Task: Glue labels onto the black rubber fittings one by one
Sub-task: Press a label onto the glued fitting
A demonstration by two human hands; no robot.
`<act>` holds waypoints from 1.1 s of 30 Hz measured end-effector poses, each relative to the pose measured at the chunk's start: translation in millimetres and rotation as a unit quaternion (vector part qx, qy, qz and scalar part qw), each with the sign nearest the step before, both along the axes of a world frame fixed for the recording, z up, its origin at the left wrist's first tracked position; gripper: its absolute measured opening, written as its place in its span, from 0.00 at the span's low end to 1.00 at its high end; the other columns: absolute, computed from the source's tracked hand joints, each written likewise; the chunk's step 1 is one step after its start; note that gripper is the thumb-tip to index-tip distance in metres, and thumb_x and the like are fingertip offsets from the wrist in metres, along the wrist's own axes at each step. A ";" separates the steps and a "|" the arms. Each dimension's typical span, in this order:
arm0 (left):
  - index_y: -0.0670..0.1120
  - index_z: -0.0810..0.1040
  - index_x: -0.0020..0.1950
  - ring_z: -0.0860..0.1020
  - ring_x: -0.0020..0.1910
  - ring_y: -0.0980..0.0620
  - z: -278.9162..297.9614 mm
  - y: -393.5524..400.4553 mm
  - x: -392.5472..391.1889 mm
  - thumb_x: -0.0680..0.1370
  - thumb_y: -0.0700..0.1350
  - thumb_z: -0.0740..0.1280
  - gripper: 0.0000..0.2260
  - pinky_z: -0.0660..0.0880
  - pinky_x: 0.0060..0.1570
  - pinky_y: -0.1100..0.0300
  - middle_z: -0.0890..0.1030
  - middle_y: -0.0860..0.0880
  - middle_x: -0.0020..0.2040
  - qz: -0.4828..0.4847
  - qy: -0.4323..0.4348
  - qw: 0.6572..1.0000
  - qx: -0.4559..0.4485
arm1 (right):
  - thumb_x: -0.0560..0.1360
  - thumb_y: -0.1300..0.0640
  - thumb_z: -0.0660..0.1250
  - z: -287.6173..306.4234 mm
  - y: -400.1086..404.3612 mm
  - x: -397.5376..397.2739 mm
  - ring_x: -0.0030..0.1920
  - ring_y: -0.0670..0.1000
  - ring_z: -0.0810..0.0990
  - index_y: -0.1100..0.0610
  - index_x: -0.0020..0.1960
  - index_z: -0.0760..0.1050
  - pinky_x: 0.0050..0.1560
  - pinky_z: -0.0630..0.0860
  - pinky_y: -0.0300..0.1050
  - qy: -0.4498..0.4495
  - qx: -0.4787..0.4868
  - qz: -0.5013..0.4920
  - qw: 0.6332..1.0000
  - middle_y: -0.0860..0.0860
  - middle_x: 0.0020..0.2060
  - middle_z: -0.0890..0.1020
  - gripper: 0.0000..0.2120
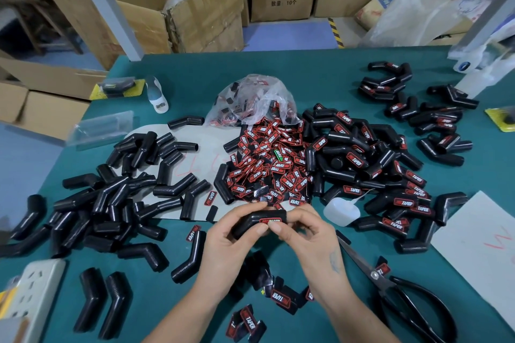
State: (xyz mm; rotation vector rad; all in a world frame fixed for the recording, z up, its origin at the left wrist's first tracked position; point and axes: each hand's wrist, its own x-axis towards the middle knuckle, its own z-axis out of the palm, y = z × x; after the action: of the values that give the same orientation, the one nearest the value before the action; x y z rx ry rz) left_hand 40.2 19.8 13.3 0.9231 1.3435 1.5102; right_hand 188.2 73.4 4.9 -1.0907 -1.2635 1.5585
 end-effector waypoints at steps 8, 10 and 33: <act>0.53 0.87 0.59 0.85 0.58 0.53 -2.4 0.0 -1.2 0.76 0.44 0.77 0.13 0.82 0.56 0.60 0.86 0.52 0.58 0.002 -0.032 0.999 -0.016 | 0.64 0.35 0.81 1.7 1.4 3.1 0.44 0.48 0.76 0.52 0.39 0.84 0.48 0.75 0.46 -0.009 -0.002 0.010 1.000 0.54 0.42 0.75 0.21; 0.53 0.88 0.59 0.85 0.57 0.53 -2.7 0.3 -1.0 0.76 0.43 0.76 0.13 0.82 0.55 0.60 0.87 0.52 0.57 0.005 -0.040 0.999 -0.018 | 0.65 0.39 0.81 4.1 1.8 4.5 0.44 0.48 0.76 0.54 0.41 0.85 0.48 0.75 0.46 -0.009 -0.006 0.018 1.000 0.56 0.43 0.76 0.18; 0.46 0.85 0.57 0.82 0.48 0.50 -6.8 0.6 -3.4 0.77 0.46 0.75 0.10 0.79 0.40 0.60 0.84 0.43 0.55 -0.024 -0.061 0.998 0.005 | 0.70 0.51 0.79 13.1 2.4 4.4 0.42 0.48 0.74 0.53 0.37 0.84 0.47 0.72 0.40 0.005 -0.023 0.036 0.999 0.50 0.39 0.74 0.07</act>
State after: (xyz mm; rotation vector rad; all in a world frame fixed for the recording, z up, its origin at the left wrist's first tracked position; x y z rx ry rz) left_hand 36.8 20.4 6.5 0.8490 1.2202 1.5130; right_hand 192.5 75.9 18.0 -1.0770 -1.2775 1.6522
